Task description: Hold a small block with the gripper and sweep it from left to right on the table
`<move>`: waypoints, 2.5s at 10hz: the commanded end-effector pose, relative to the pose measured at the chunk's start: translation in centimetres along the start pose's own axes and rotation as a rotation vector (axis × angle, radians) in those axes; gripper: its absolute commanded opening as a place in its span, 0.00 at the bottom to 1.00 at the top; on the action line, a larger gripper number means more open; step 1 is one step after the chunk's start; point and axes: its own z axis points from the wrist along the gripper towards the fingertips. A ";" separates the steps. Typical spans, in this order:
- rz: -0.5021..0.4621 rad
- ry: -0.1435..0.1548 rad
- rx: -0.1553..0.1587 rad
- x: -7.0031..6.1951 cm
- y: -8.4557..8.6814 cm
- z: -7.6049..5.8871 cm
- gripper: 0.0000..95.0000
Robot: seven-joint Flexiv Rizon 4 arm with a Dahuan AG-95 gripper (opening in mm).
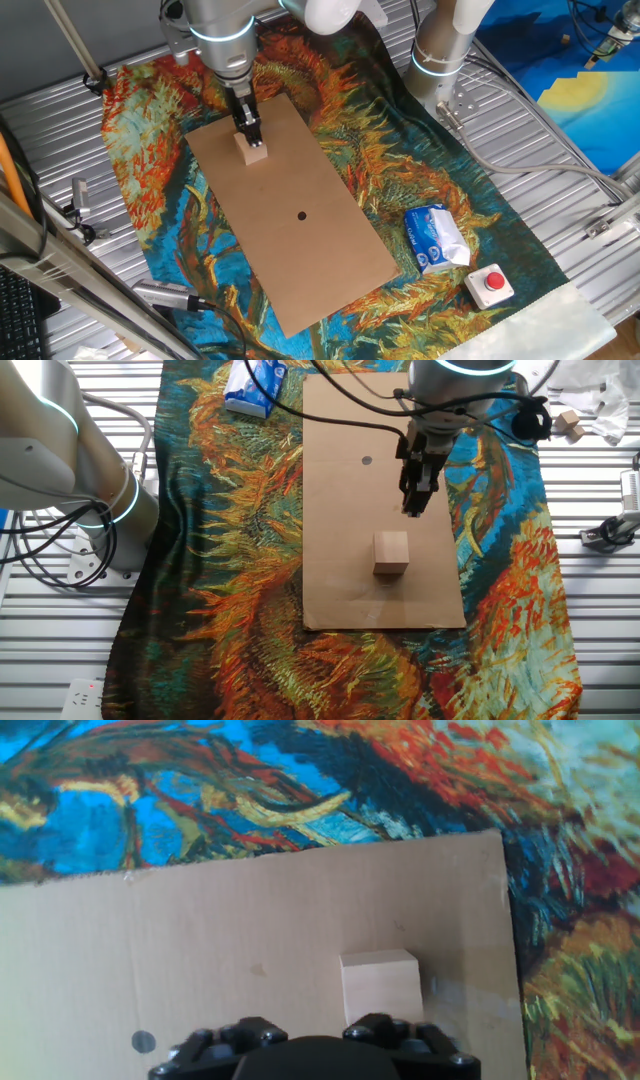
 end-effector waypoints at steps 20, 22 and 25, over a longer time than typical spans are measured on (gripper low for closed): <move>0.004 0.035 0.002 2.3 -4.6 2.2 0.00; 0.014 0.029 0.001 2.3 -4.5 3.2 0.00; 0.019 0.026 -0.007 2.1 -5.1 4.6 0.00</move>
